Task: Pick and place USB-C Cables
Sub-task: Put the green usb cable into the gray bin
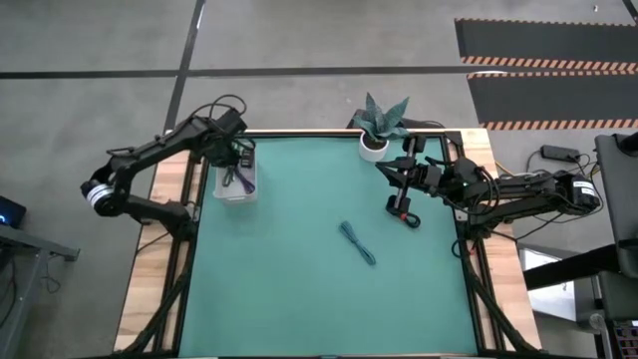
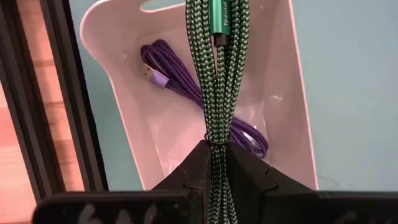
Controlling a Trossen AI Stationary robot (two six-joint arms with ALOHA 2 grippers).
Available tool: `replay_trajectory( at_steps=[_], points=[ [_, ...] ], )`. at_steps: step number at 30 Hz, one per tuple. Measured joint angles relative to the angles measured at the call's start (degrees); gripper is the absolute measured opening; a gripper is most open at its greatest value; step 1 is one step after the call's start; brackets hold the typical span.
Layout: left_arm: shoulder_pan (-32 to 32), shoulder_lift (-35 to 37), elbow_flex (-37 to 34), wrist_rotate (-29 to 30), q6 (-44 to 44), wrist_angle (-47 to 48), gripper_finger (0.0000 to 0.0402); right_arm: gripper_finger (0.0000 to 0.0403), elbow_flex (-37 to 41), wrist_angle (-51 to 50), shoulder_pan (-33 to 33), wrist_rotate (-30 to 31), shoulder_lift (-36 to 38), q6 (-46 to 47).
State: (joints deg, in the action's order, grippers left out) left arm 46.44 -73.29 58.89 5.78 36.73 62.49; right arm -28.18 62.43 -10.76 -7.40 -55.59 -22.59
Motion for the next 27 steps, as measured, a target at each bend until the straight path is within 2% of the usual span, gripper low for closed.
replay_trajectory(
  at_steps=[11,27],
  points=[
    [4.70,-4.93,-0.31,0.61,-3.13,-0.84,0.0027,0.0009,0.00,-0.31,0.00,-0.01,0.05,0.72],
    [6.06,-4.27,-3.24,0.69,-2.56,1.00,0.0027,0.0009,0.00,-0.39,-0.01,0.00,0.11,0.01]
  ],
)
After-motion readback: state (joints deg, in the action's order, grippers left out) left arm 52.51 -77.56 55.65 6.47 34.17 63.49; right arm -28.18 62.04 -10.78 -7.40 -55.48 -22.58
